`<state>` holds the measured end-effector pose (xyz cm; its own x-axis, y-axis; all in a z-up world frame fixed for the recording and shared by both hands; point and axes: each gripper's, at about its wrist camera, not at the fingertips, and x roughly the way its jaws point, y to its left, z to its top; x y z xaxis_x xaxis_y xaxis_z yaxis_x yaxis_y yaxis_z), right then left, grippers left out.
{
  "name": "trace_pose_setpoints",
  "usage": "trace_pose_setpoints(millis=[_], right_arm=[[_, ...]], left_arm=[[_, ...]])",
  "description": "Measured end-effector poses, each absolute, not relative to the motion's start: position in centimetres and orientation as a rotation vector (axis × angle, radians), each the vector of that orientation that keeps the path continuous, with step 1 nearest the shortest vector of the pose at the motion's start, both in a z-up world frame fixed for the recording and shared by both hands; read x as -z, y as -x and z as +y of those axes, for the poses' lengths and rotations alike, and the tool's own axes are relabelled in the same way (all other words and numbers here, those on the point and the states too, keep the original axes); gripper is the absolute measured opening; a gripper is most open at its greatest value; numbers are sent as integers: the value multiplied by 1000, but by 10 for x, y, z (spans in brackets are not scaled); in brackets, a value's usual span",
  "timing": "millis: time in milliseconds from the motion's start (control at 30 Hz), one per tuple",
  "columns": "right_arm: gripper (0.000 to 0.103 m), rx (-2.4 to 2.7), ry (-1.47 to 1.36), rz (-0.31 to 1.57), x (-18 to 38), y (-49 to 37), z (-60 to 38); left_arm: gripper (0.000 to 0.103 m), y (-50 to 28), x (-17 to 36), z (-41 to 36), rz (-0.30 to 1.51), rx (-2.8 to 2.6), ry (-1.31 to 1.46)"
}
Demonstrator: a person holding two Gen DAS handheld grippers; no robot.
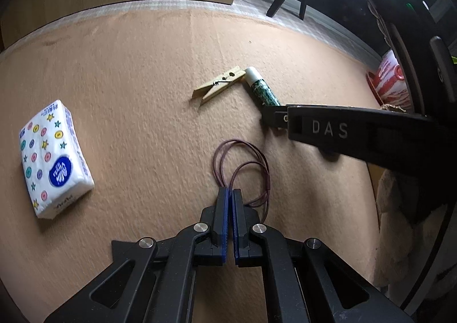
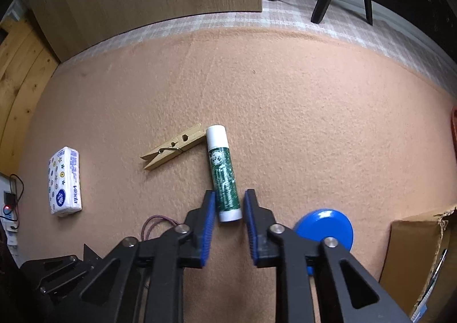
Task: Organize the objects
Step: 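Move both tools back over the table toward the glue stick and cord, then grasp the white glue stick with the right tool while the left tool grasps the purple cord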
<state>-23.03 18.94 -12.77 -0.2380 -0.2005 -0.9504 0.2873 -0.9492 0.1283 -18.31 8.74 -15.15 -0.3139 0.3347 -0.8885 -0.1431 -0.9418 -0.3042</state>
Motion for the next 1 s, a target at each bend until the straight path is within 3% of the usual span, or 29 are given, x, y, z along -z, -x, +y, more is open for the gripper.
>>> trace_pose_setpoints(millis=[567,1000], right_arm=[[14,2240,-1699,-34,124,158,229],[14,2322,-1604,-158,87,96,276]], left_arm=[[2,134,148,83,-344,-2235,1636],[2,118,92,76,-431,-2240,1488]])
